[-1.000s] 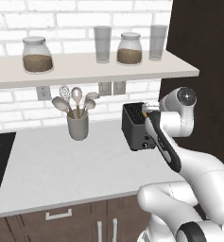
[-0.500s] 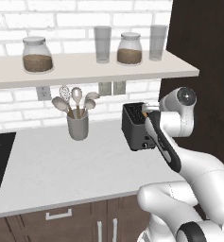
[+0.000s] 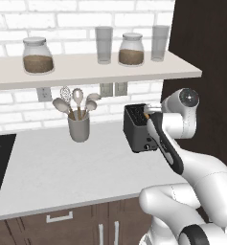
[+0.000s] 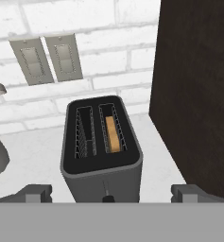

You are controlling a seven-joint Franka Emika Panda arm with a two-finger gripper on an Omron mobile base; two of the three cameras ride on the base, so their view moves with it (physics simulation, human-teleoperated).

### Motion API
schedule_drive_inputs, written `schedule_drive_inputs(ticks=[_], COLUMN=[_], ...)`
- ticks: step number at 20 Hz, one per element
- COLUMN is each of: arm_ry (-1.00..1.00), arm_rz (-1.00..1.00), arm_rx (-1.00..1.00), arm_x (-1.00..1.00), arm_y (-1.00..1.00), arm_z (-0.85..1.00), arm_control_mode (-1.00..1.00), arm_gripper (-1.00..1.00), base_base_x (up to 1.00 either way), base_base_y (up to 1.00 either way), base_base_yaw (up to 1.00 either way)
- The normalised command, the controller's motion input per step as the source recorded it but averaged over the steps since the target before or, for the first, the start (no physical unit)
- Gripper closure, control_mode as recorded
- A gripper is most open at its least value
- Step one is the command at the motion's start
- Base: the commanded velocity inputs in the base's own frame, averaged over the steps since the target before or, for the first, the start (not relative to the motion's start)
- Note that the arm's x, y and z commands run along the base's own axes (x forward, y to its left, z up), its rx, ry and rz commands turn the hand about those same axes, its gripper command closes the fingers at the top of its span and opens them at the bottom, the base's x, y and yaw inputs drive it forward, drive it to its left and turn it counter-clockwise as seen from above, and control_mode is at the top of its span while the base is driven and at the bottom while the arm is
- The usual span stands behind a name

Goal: Start the toaster. Once the lever pops up, take the bread to the plate on the dining counter.

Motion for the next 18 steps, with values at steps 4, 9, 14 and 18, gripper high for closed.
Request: schedule_drive_inputs(ticks=[4, 9, 14, 18], arm_ry=[0.00, 0.00, 0.00, 0.00], arm_rz=[0.00, 0.00, 0.00, 0.00], arm_rx=[0.00, 0.00, 0.00, 0.00], arm_x=[0.00, 0.00, 0.00, 0.00], arm_y=[0.00, 0.00, 0.00, 0.00], arm_z=[0.00, 0.00, 0.00, 0.00], arm_control_mode=[-1.00, -1.00, -1.00, -1.00], arm_gripper=[-1.00, -1.00, -1.00, -1.00], base_base_x=[0.00, 0.00, 0.00, 0.00], base_base_y=[0.00, 0.00, 0.00, 0.00], base_base_yaw=[0.00, 0.00, 0.00, 0.00])
